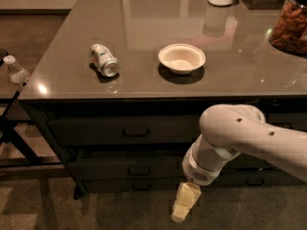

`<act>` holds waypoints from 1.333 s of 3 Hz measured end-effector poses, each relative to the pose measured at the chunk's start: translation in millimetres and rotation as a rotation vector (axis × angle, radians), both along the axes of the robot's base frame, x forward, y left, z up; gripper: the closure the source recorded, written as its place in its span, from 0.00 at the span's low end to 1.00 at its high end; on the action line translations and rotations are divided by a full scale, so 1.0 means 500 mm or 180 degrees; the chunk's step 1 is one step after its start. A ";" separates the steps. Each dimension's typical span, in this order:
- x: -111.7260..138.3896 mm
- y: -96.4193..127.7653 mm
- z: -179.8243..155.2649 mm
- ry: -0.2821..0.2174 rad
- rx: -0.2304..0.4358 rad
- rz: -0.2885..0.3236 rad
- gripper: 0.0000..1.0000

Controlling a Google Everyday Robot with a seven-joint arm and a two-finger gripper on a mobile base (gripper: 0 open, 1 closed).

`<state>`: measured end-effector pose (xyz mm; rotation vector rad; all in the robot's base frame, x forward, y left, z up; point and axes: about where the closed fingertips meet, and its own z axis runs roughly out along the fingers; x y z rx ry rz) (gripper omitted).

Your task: Open middle drawer

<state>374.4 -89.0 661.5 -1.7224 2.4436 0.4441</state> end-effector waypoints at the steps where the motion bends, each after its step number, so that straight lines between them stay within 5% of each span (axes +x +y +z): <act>1: 0.087 0.041 -0.113 -0.0105 0.0029 -0.0133 0.00; 3: 0.087 0.046 -0.127 -0.0079 0.0105 -0.0108 0.00; 4: 0.111 0.058 -0.206 -0.0059 0.0103 -0.0152 0.00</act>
Offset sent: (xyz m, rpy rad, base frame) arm 0.0696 0.0342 -0.0828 0.0138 -0.0518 -0.0522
